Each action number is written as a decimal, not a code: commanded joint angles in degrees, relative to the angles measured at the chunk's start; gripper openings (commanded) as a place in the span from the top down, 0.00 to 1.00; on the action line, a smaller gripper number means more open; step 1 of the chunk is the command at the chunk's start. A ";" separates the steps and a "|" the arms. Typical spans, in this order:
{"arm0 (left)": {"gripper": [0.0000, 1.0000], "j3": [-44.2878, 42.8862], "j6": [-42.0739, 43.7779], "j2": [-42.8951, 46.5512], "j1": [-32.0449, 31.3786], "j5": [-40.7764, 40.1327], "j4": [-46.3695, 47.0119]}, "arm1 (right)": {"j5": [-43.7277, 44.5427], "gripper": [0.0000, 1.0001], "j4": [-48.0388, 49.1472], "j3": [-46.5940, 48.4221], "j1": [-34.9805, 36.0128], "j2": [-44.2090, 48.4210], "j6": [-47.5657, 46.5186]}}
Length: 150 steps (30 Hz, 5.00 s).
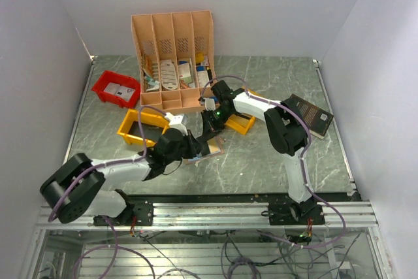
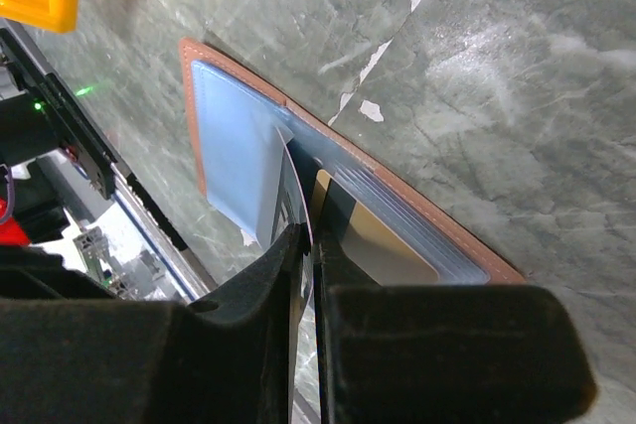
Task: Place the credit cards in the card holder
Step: Insert the credit card into the card holder.
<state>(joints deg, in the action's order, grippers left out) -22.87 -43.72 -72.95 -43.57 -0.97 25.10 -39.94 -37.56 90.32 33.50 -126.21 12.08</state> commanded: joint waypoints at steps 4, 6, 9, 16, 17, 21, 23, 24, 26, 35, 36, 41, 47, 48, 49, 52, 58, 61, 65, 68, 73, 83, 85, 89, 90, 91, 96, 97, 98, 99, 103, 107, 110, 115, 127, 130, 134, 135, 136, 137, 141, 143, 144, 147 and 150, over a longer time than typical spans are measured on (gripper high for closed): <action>0.89 -10.89 -9.44 -9.35 -11.56 -19.00 -2.42 | 4.76 0.91 0.03 -0.48 0.48 -4.30 -1.44; 0.89 -13.67 -10.11 -11.64 -13.87 -23.90 -5.69 | 4.79 0.91 0.03 -0.52 0.38 -4.16 -1.45; 0.89 -18.89 -11.47 -15.31 -15.91 -30.39 -13.37 | 4.71 0.91 0.09 -0.62 0.27 -3.95 -1.44; 0.90 -25.82 -15.20 -22.49 -16.55 -37.30 -22.13 | 4.57 0.91 0.07 -0.68 0.21 -4.13 -1.54; 0.89 -26.69 -15.51 -23.39 -16.55 -38.51 -23.49 | 4.53 0.91 0.11 -0.61 0.25 -4.13 -1.53; 0.86 -29.11 -16.69 -26.24 -16.55 -39.60 -24.99 | 4.36 0.91 0.09 -0.58 0.25 -4.28 -1.58; 0.85 -29.49 -17.78 -27.42 -16.55 -39.33 -24.93 | 4.35 0.91 0.03 -0.75 0.27 -4.20 -1.62; 0.85 -29.68 -18.01 -27.93 -16.55 -39.05 -24.74 | 4.35 0.91 0.19 -0.83 0.26 -4.16 -1.62; 0.85 -29.92 -19.21 -28.81 -16.55 -38.73 -25.06 | 4.31 0.91 0.21 -0.93 0.32 -4.09 -1.62; 0.74 -35.33 -27.32 -32.19 -16.57 -43.82 -38.95 | 4.17 0.89 0.21 -1.03 0.26 -4.12 -1.69; 0.71 -36.10 -28.35 -32.61 -16.55 -44.12 -40.38 | 4.17 0.88 0.25 -1.03 0.25 -4.12 -1.75; 0.65 -37.62 -30.67 -33.98 -16.55 -44.33 -43.61 | 4.08 0.84 0.22 -1.08 0.25 -4.04 -1.88; 0.58 -38.20 -32.03 -34.26 -16.55 -45.13 -45.65 | 3.91 0.80 0.00 -0.62 0.24 -3.59 -2.31; 0.57 -38.21 -32.28 -34.35 -16.55 -45.10 -45.87 | 3.91 0.79 0.03 -0.53 0.24 -3.47 -2.39; 0.56 -38.22 -32.63 -34.30 -16.55 -45.18 -46.22 | 3.91 0.78 -0.05 -0.43 0.24 -3.31 -2.46; 0.56 -37.64 -33.06 -34.06 -16.51 -44.94 -45.95 | 3.81 0.75 -0.45 0.06 0.17 -2.77 -3.05; 0.56 -36.79 -34.03 -33.37 -16.21 -45.14 -46.46 | 4.07 0.70 -0.78 0.82 -0.05 -0.73 -4.03; 0.56 -36.31 -34.50 -32.93 -15.89 -45.17 -46.86 | 3.96 0.70 -0.83 1.06 -0.33 0.31 -4.40; 0.56 -35.44 -35.42 -32.32 -15.67 -45.17 -47.44 | 4.16 0.69 -0.71 1.01 -0.53 1.84 -4.93; 0.56 -35.00 -35.64 -31.81 -15.64 -45.09 -47.47 | 4.33 0.69 -0.67 0.80 -0.58 2.61 -5.28; 0.55 -35.13 -35.87 -31.35 -15.60 -45.78 -49.02 | 4.08 0.68 -0.33 0.36 -0.86 3.16 -5.62; 0.50 -33.37 -37.02 -29.24 -15.49 -47.25 -51.78 | 3.23 0.68 0.19 -0.02 -1.74 4.58 -6.04; 0.49 -33.53 -35.56 -28.06 -15.45 -48.02 -51.85 | 2.93 0.68 0.37 -0.10 -1.76 5.15 -6.39; 0.48 -33.29 -28.84 -23.83 -15.49 -48.22 -49.35 | 1.33 0.68 1.00 -0.66 -1.77 6.62 -7.84; 0.48 -32.89 -25.25 -22.68 -15.49 -47.46 -47.50 | 0.95 0.68 1.38 -1.08 -1.78 7.07 -8.04; 0.48 -32.46 -23.30 -21.70 -15.49 -46.53 -46.26 | 0.59 0.68 1.73 -1.49 -1.83 7.44 -8.36; 0.64 -30.18 -19.80 -17.67 -15.41 -42.24 -43.91 | -1.08 0.70 3.62 -3.49 -1.81 8.70 -8.99; 0.76 -29.70 -20.74 -17.21 -15.28 -42.21 -44.65 | -1.16 0.71 3.69 -3.56 -1.78 8.66 -8.96; 0.87 -29.58 -22.32 -17.03 -14.88 -42.09 -45.86 | -1.26 0.71 3.70 -3.58 -1.77 8.55 -8.95; 0.92 -29.57 -23.44 -16.97 -14.11 -41.38 -47.27 | -1.35 0.71 3.58 -3.51 -1.83 8.43 -9.07; 0.93 -29.45 -24.01 -17.96 -11.07 -38.89 -48.78 | -1.39 0.71 3.63 -3.55 -1.78 7.93 -9.02; 0.93 -31.92 -23.18 -21.07 -9.65 -37.57 -49.55 | -1.28 0.71 3.96 -3.83 -1.77 7.91 -8.91; 0.93 -34.18 -21.70 -23.41 -8.68 -35.84 -49.36 | -1.26 0.72 3.86 -3.84 -1.77 7.72 -9.06; 0.93 -35.44 -20.10 -25.55 -8.15 -33.70 -49.05 | -2.09 0.72 3.83 -4.19 -1.72 7.16 -9.17; 0.90 -26.12 -13.26 -14.48 -7.95 -31.27 -52.45 | -5.18 0.94 5.22 -5.33 2.94 5.56 -7.94; 0.90 -21.86 -12.48 -13.10 -7.56 -28.04 -49.86 | -3.89 0.95 5.93 -5.30 3.86 5.30 -7.28; 0.88 -17.73 -13.20 -10.17 -7.10 -26.73 -48.74 | 1.62 0.96 6.28 -5.05 5.44 5.46 -7.25; 0.88 -16.72 -13.19 -8.92 -6.99 -26.59 -48.18 | 2.77 0.96 6.29 -4.93 5.92 5.45 -7.32; 0.88 -15.55 -13.21 -7.35 -6.85 -26.19 -47.25 | 3.38 0.97 6.41 -4.76 6.29 5.41 -7.26; 0.88 -14.32 -13.11 -5.78 -6.36 -25.60 -45.60 | 3.86 0.99 6.46 -4.54 6.73 5.22 -7.10; 0.88 -9.73 -12.11 -0.59 -3.54 -21.03 -39.65 | 6.28 1.00 5.66 -2.93 7.49 3.54 -6.68; 0.89 -8.56 -11.96 0.69 -2.51 -20.25 -38.34 | 6.85 1.00 5.25 -2.18 7.77 2.78 -6.62; 0.89 -8.48 -11.78 0.78 -2.18 -19.98 -38.17 | 7.73 1.00 5.08 -1.94 8.10 2.53 -6.63; 0.90 -8.54 -10.82 -0.11 -1.71 -19.00 -37.31 | 10.75 1.00 4.53 -1.39 8.40 2.57 -6.71; 0.90 -9.14 -10.19 -1.87 -1.71 -17.96 -36.08 | 13.30 1.00 4.57 -1.46 8.59 3.15 -6.79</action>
<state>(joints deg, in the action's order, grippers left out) -31.66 -55.61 -73.28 -45.63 -21.71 -15.00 -32.12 -32.67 87.48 41.85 -122.85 5.43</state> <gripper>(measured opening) 0.105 0.005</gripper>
